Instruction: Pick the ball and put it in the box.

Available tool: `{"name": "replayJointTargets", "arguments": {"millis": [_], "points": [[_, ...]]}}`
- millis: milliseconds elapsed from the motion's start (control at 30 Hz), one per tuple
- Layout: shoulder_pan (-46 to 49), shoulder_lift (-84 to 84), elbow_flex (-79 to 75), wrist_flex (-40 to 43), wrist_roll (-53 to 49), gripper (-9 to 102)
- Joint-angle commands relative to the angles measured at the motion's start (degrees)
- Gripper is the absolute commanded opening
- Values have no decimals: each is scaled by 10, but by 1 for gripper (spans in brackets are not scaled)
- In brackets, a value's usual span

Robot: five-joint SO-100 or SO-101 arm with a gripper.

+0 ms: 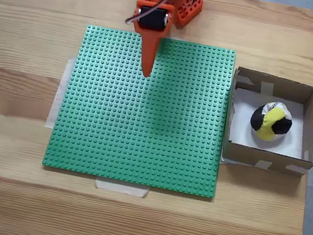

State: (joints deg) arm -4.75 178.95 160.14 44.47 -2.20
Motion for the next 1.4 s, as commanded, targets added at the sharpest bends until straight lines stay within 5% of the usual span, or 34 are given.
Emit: {"name": "replayJointTargets", "arguments": {"millis": [0, 567, 1367], "points": [[10, 33, 27, 9, -5, -1], [44, 57, 201, -54, -3, -1], [47, 57, 242, -77, -2, -1]]}}
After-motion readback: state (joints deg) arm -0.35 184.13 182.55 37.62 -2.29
